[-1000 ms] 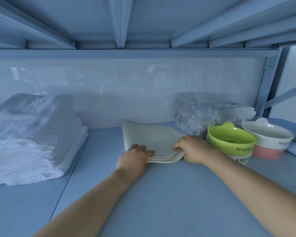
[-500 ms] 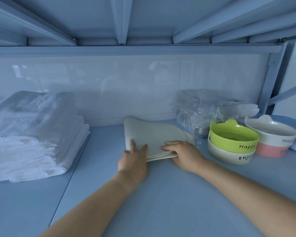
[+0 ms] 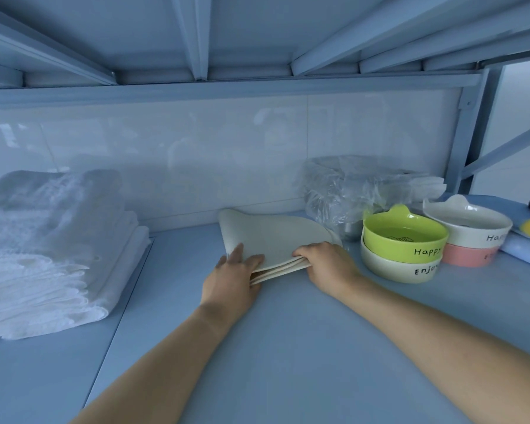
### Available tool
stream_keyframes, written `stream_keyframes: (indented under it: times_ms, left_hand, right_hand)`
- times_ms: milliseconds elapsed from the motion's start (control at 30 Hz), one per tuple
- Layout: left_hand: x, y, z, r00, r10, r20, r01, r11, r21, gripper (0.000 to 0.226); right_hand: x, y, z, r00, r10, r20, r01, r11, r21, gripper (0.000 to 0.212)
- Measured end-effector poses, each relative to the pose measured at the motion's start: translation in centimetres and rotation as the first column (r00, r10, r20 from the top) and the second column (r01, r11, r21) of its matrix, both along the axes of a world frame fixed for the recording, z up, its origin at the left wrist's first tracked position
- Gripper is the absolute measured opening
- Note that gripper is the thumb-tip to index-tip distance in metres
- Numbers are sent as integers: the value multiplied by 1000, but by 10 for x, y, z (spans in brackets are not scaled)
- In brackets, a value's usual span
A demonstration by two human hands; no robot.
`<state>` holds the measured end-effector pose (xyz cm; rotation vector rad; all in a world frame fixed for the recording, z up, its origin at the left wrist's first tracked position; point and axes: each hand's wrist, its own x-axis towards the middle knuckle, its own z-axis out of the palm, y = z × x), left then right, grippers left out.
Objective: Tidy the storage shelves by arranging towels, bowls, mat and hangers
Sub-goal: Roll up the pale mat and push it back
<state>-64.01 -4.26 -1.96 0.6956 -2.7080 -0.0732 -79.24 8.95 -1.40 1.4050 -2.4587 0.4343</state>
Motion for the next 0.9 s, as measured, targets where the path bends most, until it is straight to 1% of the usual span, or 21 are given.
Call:
stream_keyframes:
  times_ms: [100,200,267,433,533,567,633,700,767,833,900]
  left_hand:
    - [2,12,-1,990,132,41,-130,990,-56,54]
    - [3,18,-4,971,224,87,-218,973,-70,56]
    - [2,13,-4,981,174,86,-170,984,-56,58]
    - [2,-4,-3,998,-55,-29,57,996,70,58]
    - [11,-9,-4,981,-145,-127,163,976,142,62]
    - [14,-12,-3,972,-164,-169,189,972,143,65]
    - [18,-16,-1,961,-170,-219,191,978,79,68]
    - [18,-17,1,966,-169,-194,172,985,-4,63]
    - [16,-16,1,975,-188,-120,186,982,-22,62]
    - [14,-16,0,980,-190,-60,189,982,-7,67]
    - [12,-17,2,978,-209,-14,210,978,9,71]
  right_hand:
    - [8,3,2,988,-63,-141,64,998,7,42]
    - [12,3,1,979,-92,-181,101,994,44,38]
    - [11,1,2,982,-106,-159,116,992,56,36]
    - [2,-1,5,990,-113,-87,115,993,15,40]
    - [-2,2,-1,998,-7,-69,11,998,55,41]
    - [-4,4,-1,997,52,-60,-49,997,66,41]
    - [-8,11,-2,980,198,-25,-197,980,39,41]
    - [-9,18,-3,948,318,21,-316,947,-56,40]
    - [-8,24,-4,929,367,40,-359,924,-133,36]
    - [-7,25,-5,926,378,12,-374,918,-134,27]
    - [-7,22,-5,934,355,-46,-358,928,-108,18]
